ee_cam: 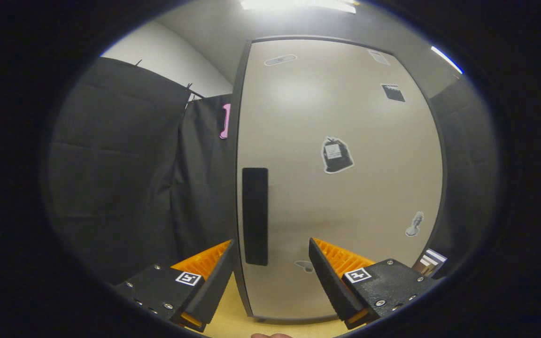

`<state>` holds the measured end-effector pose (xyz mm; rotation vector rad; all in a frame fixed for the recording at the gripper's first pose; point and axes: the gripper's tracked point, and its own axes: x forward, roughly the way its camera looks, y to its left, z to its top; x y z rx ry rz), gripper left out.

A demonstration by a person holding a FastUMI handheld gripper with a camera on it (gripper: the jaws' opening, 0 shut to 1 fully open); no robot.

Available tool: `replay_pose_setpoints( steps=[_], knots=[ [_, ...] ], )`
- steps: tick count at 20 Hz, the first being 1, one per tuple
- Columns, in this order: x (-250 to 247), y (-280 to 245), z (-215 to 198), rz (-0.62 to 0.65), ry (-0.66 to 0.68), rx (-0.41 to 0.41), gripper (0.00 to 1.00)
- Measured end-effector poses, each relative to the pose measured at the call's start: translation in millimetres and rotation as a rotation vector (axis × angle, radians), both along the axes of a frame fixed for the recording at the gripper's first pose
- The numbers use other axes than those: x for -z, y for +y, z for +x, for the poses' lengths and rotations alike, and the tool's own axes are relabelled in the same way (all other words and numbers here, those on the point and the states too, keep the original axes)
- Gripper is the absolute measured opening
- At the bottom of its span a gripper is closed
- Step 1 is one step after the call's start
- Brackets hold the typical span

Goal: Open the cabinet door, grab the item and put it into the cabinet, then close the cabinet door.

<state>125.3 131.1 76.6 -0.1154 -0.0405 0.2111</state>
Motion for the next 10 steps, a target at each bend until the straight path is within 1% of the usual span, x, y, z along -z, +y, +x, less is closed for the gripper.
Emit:
replay_pose_setpoints(
  steps=[2, 4, 5, 6, 7, 8, 9, 10],
  knots=[
    [7.1, 14.8, 14.1, -0.019, 0.019, -0.019, 0.94],
    [18.6, 20.3, 21.8, -0.009, 0.075, -0.025, 0.87],
    [23.2, 16.0, 24.5, 0.002, 0.100, -0.003, 0.73],
    [29.1, 11.7, 29.4, 0.014, 0.122, 0.022, 0.66],
    [30.2, 10.6, 25.0, 0.035, 0.143, 0.016, 0.50],
    [34.0, 13.3, 35.0, 0.042, 0.145, 0.011, 0.41],
    [32.7, 12.2, 32.2, 0.022, 0.144, 0.005, 0.36],
    [31.6, 11.7, 30.7, 0.000, 0.138, -0.003, 0.35]
  ],
)
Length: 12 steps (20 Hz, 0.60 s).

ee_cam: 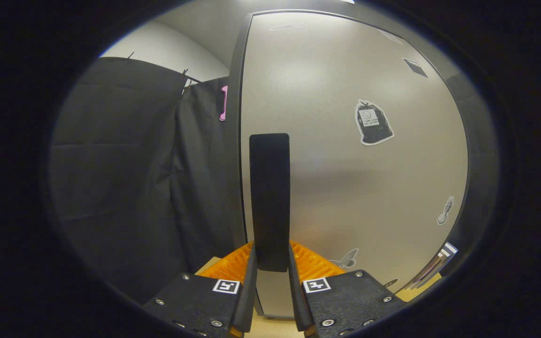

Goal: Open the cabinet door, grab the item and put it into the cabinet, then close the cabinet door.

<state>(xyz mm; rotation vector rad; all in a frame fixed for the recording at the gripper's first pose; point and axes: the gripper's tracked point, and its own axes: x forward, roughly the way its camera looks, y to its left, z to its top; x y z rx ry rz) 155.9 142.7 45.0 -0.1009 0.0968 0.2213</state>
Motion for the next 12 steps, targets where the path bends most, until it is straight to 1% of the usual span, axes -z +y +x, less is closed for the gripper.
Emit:
replay_pose_setpoints(
  steps=[3, 6, 9, 12],
  knots=[
    [0.5, 1.0, -1.4, -0.008, 0.009, -0.030, 0.27],
    [0.9, 0.3, -4.3, -0.014, 0.021, -0.049, 0.23],
    [1.0, 0.8, -16.1, 0.001, 0.040, -0.081, 0.22],
    [2.2, -4.3, -40.6, 0.001, 0.047, -0.128, 0.22]
  ],
)
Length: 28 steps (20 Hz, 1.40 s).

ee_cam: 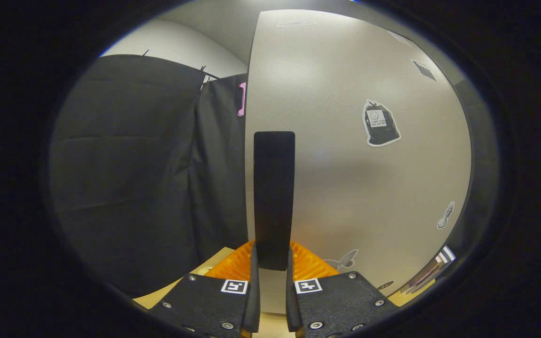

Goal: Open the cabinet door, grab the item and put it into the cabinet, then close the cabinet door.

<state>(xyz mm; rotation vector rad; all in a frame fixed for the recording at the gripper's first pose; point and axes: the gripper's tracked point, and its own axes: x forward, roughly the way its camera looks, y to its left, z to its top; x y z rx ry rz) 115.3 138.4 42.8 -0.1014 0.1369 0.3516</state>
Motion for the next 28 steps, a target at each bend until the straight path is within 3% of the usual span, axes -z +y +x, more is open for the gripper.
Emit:
replay_pose_setpoints(
  steps=[7, 28],
  knots=[
    [-3.6, -8.1, -31.1, 0.037, 0.026, -0.111, 0.22],
    [-1.5, -44.3, -50.6, 0.060, 0.075, -0.466, 0.22]
  ],
)
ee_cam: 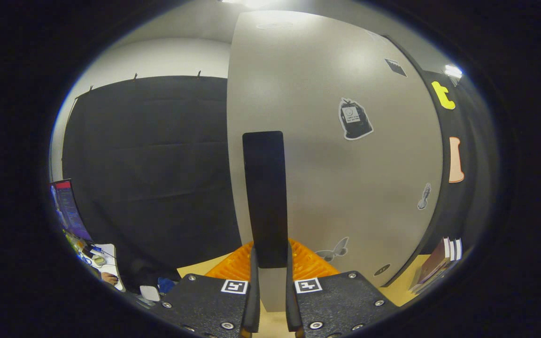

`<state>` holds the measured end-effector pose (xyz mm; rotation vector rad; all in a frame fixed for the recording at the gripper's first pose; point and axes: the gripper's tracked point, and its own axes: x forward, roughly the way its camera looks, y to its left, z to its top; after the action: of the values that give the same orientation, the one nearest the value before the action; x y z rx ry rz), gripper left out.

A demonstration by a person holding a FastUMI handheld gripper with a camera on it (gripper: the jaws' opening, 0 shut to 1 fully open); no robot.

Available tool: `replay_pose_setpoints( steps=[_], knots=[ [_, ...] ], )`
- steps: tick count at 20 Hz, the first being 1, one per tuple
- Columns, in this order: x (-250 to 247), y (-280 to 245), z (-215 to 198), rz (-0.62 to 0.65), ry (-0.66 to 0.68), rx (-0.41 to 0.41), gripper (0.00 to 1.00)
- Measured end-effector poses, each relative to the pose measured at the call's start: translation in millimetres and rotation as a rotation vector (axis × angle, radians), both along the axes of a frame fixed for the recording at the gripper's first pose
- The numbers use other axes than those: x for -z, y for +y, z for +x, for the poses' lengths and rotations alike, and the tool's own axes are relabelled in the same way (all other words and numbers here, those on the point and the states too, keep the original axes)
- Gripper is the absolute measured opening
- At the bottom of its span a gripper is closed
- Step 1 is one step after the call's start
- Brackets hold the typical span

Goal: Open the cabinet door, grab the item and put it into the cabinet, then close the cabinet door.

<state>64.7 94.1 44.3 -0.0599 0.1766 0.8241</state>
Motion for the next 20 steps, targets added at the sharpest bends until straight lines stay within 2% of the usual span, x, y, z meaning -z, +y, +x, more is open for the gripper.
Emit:
replay_pose_setpoints(
  steps=[11, 15, 20],
  knots=[
    [0.8, -18.9, 6.5, 0.012, 0.014, -0.125, 0.22],
    [0.3, -25.3, 9.6, -0.003, 0.006, -0.112, 0.22],
    [-1.2, -41.0, 4.0, 0.003, 0.005, -0.049, 0.22]
  ],
)
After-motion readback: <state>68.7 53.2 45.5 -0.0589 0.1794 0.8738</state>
